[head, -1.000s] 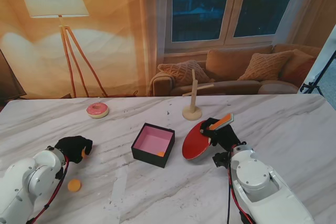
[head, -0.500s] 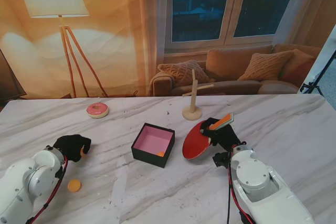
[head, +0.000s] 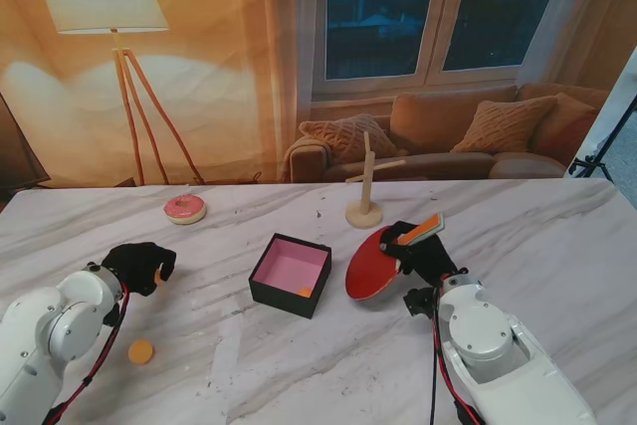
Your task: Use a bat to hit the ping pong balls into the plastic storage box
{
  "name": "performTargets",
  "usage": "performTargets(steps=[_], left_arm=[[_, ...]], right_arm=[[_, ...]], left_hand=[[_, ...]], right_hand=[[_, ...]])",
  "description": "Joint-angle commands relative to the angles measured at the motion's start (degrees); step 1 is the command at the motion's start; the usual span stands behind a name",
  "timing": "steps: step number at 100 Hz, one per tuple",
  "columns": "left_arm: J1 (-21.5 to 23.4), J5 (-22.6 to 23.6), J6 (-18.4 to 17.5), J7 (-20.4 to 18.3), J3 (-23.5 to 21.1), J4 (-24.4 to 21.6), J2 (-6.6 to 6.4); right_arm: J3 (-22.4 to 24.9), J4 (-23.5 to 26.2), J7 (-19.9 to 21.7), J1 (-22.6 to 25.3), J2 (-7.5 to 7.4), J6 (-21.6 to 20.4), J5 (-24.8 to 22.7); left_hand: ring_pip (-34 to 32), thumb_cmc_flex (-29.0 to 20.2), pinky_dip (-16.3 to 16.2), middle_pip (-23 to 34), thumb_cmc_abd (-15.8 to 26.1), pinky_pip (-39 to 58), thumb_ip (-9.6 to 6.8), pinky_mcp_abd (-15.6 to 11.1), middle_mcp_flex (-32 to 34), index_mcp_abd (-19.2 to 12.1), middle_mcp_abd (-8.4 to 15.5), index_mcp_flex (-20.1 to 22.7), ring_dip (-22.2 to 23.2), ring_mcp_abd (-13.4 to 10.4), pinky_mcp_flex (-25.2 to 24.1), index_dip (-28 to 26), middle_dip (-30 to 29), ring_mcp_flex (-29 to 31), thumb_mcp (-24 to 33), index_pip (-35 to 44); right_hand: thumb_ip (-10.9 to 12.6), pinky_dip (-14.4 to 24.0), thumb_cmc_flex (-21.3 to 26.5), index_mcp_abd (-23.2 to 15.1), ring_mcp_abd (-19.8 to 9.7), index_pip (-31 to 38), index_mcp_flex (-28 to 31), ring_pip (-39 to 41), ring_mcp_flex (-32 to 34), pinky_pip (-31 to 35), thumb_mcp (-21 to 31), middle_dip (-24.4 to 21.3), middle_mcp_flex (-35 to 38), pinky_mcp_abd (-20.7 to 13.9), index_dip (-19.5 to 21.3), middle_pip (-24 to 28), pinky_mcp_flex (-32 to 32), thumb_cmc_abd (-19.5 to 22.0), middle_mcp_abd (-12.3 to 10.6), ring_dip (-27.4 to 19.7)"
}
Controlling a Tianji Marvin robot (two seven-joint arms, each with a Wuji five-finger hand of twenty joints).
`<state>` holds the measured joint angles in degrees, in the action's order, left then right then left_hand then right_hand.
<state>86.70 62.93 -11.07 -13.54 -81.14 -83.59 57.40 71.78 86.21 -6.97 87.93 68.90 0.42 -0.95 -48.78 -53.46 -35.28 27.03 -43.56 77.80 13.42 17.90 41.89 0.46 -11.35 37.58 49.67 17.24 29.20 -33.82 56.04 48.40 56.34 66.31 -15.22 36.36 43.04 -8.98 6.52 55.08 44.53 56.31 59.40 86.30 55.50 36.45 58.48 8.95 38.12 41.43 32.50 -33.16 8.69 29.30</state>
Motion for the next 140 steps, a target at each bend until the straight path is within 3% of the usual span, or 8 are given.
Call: performTargets(steps=[1,26,69,140], left_arm=[[-0.7,-0.2,-0.2,-1.2,-0.1,-1.8,0.23],[-3.6,-2.4,0.3,-4.6,1.7,-4.2,0.28],[-11.4,-8.8,2.0,-7.9,8.5,-5.5,0.66],[-26.5,-21.4,9.6,-7.3,25.3,-3.6,2.88]], right_arm=[[0.2,0.2,0.4,0.1,0.18,-0.2,0.4],[0.3,0.1,-0.2,-0.1,0.36,-1.8,1.2],[0.4,0.4,-0.7,0.1,0.56,-3.2,2.4],[-0.1,1.1,-2.0,-0.4,0.99,-5.6,4.1]], left_hand=[[-0.6,-4.5,-0.8,8.7,1.7,1.6,-1.5,0.2,7.0,-0.2,1.1,1.5,0.8,0.7,-0.2,-0.2,3.9,1.3,4.3,2.2],[-0.4,-4.4,-0.8,8.6,1.7,1.6,-1.34,0.1,6.9,-0.1,1.0,1.4,0.8,0.6,0.0,-0.1,3.8,1.4,4.4,2.1],[-0.2,-4.4,-0.8,8.5,1.9,1.6,-1.21,0.1,6.9,0.0,0.9,1.2,0.9,0.5,0.0,-0.1,3.9,1.3,4.4,1.9],[-0.2,-4.3,-0.7,8.0,2.1,1.5,-1.03,-0.3,6.8,0.1,0.7,1.0,1.1,0.4,0.1,-0.5,4.2,1.3,4.4,1.4]], right_hand=[[1.5,0.7,6.4,-3.4,-4.8,6.1,11.2,-1.0,-2.4,0.3,6.4,0.0,1.6,-2.6,2.0,-0.3,-0.4,5.5,-11.7,-0.1],[1.5,0.7,6.4,-3.4,-4.9,6.1,11.2,-1.0,-2.4,0.3,6.4,0.0,1.6,-2.7,2.0,-0.3,-0.4,5.5,-11.7,-0.1],[1.5,0.7,6.4,-3.5,-5.0,6.1,11.2,-1.0,-2.3,0.2,6.3,0.1,1.7,-2.7,2.0,-0.4,-0.3,5.6,-11.7,0.0],[1.5,0.7,6.4,-3.8,-5.4,6.1,11.0,-1.1,-2.3,0.2,6.0,0.1,1.5,-3.0,2.2,-0.4,-0.1,5.9,-12.0,0.1]])
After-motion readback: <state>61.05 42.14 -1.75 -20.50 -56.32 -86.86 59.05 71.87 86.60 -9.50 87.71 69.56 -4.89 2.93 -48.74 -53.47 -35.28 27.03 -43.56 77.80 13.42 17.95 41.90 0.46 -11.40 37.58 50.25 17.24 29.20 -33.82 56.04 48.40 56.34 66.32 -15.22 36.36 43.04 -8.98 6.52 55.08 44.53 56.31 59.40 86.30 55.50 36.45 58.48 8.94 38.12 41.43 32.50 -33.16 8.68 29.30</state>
